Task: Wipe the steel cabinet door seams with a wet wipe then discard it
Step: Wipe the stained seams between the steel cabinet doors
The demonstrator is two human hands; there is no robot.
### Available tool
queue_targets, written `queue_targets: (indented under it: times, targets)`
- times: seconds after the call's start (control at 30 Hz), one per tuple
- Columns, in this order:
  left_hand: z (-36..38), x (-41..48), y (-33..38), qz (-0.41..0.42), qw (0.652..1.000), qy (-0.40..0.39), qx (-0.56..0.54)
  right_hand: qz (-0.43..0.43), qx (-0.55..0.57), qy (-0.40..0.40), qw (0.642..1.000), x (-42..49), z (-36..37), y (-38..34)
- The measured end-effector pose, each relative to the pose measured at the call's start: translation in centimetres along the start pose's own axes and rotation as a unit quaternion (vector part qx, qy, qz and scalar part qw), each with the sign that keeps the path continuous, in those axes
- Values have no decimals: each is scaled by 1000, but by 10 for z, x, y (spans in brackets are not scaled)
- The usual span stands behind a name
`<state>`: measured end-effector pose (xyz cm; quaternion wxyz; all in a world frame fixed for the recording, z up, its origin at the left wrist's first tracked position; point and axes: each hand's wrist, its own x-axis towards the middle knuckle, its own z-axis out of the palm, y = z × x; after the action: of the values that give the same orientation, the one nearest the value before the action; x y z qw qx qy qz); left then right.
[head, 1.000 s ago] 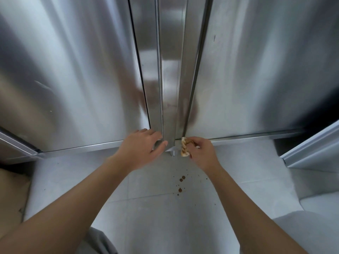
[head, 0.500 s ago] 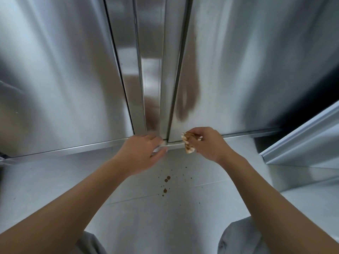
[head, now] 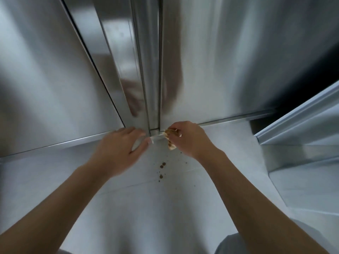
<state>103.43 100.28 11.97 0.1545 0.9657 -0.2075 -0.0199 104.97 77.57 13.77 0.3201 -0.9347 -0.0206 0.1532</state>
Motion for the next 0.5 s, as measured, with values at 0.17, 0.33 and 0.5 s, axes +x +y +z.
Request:
queue_targets:
  times: [0.17,0.33,0.5]
  targets:
    - [-45,-34,30,-80,996,-40,-21,74,137,26,988,-54,-14,-24]
    - [-113,-39,78,-67,996,-63,22,119,181,58,975,-115,-57,-44]
    - [-186,-42,134,-17,996,-68,59,149,144,69,976,-172,-131,-82]
